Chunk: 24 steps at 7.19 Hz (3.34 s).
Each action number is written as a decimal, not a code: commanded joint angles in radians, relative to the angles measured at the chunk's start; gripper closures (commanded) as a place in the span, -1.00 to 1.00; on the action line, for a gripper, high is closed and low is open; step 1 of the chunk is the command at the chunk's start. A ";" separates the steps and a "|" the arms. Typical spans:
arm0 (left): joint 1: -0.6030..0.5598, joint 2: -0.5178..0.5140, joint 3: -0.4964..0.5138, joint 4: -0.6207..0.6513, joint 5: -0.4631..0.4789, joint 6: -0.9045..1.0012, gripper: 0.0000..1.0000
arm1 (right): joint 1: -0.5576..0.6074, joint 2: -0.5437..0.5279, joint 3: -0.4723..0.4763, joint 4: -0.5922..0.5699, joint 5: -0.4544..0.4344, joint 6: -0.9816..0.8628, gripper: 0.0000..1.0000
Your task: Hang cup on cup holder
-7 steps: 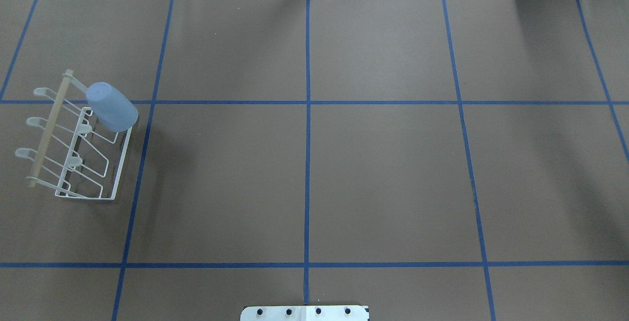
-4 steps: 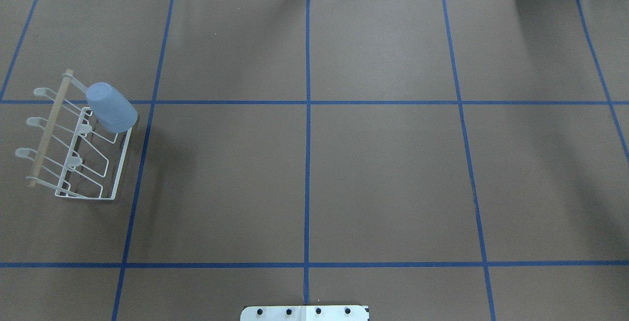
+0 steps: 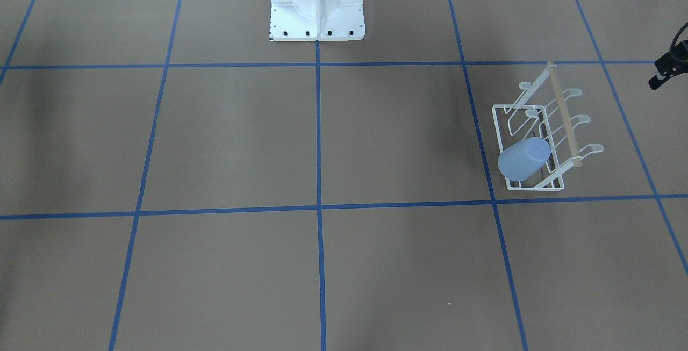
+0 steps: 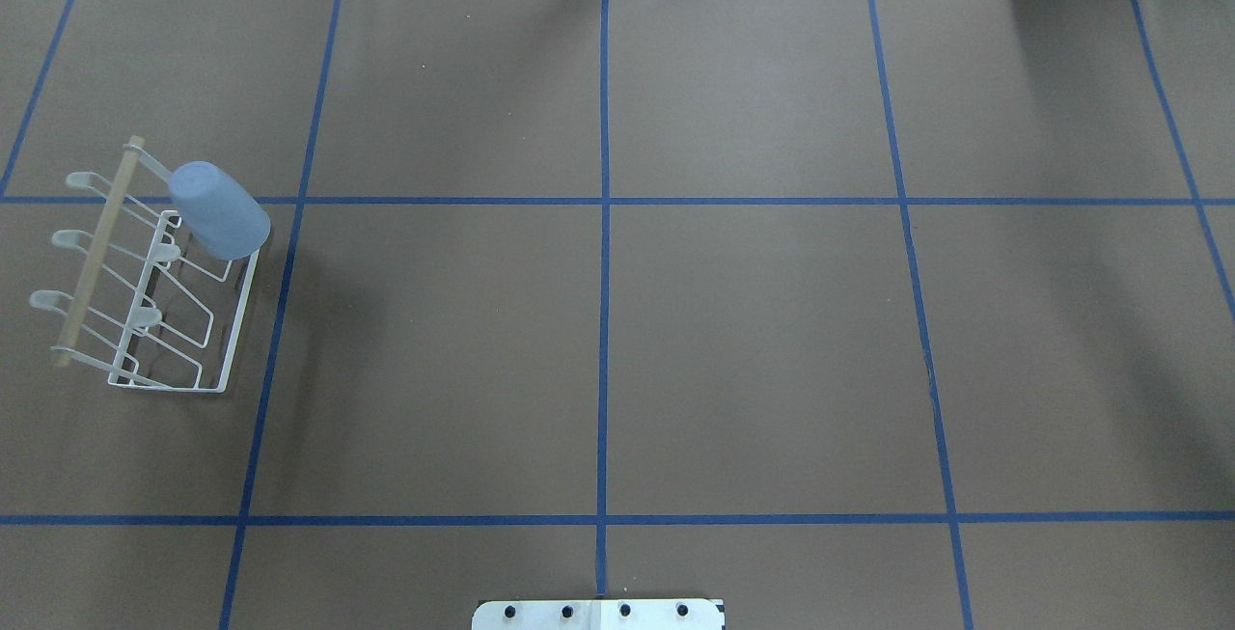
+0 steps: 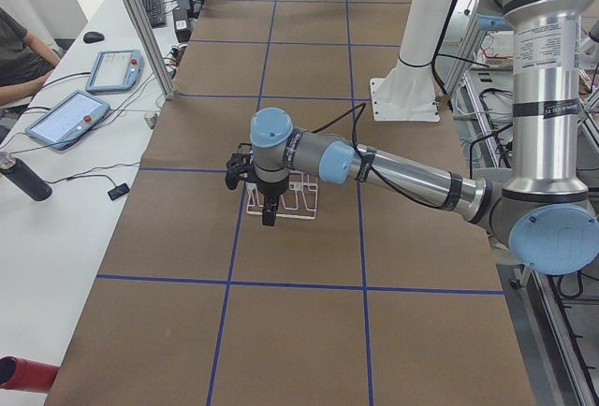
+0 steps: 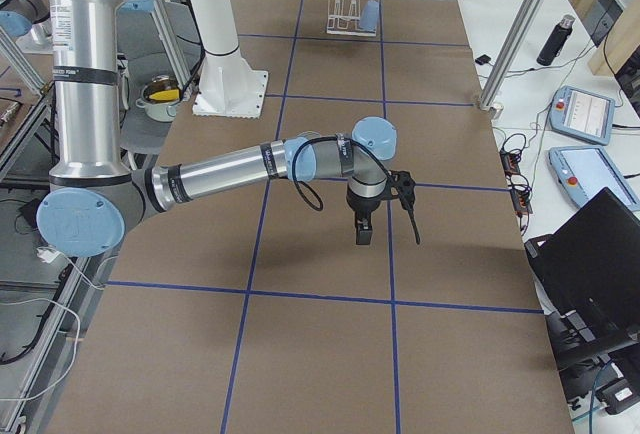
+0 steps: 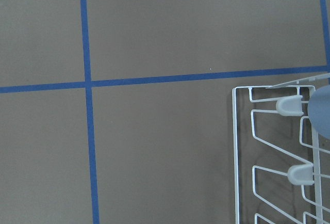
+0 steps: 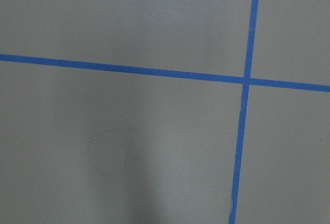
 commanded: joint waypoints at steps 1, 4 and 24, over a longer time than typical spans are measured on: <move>0.004 0.009 0.014 0.001 -0.004 -0.008 -0.96 | 0.000 -0.001 -0.001 0.002 0.000 0.000 -1.00; -0.001 0.056 -0.034 0.000 -0.035 -0.005 -0.96 | 0.000 -0.001 0.003 0.007 0.000 0.002 -1.00; -0.002 0.090 -0.067 0.000 -0.024 -0.007 -0.96 | 0.000 -0.014 0.037 0.007 0.038 0.012 -1.00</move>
